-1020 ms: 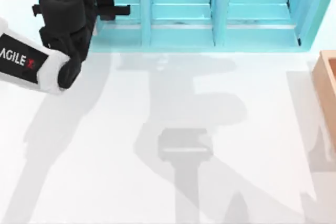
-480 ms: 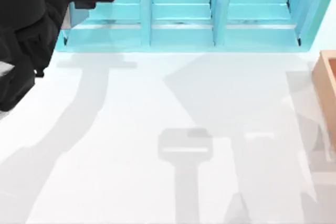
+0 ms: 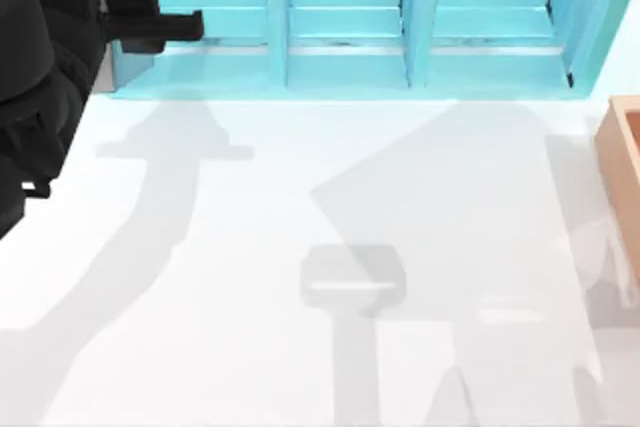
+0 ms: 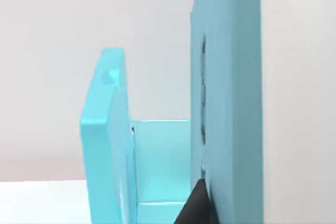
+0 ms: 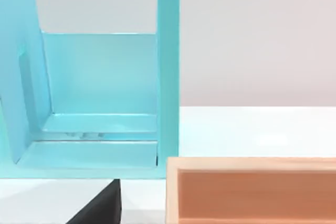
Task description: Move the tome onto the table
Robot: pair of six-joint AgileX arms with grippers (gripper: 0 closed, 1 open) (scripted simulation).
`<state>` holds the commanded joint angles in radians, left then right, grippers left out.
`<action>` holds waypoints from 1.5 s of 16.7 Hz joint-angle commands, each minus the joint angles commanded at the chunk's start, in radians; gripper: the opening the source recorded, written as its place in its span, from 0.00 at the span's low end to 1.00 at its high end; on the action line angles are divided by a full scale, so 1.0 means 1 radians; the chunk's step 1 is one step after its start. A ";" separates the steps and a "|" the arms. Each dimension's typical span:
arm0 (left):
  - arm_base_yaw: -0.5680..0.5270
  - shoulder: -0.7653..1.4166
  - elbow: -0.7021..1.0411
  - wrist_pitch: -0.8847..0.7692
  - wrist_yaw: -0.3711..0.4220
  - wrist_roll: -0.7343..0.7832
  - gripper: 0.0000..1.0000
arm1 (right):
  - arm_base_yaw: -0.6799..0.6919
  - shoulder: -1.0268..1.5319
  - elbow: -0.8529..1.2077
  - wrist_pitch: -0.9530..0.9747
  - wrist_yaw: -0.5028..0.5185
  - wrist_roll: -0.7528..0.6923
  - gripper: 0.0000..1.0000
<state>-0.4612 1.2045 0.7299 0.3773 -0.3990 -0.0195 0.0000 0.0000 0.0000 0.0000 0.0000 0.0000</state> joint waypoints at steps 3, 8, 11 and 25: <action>0.005 0.006 -0.001 0.001 0.001 0.002 0.00 | 0.000 0.000 0.000 0.000 0.000 0.000 1.00; -0.068 0.094 0.040 0.000 -0.070 -0.153 0.00 | 0.000 0.000 0.000 0.000 0.000 0.000 1.00; -0.151 0.200 0.081 -0.008 -0.160 -0.373 0.00 | 0.000 0.000 0.000 0.000 0.000 0.000 1.00; -0.580 0.696 0.268 -0.080 -0.650 -1.876 0.00 | 0.000 0.000 0.000 0.000 0.000 0.000 1.00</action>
<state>-1.0412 1.9000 0.9979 0.2976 -1.0489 -1.8951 0.0000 0.0000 0.0000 0.0000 0.0000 0.0000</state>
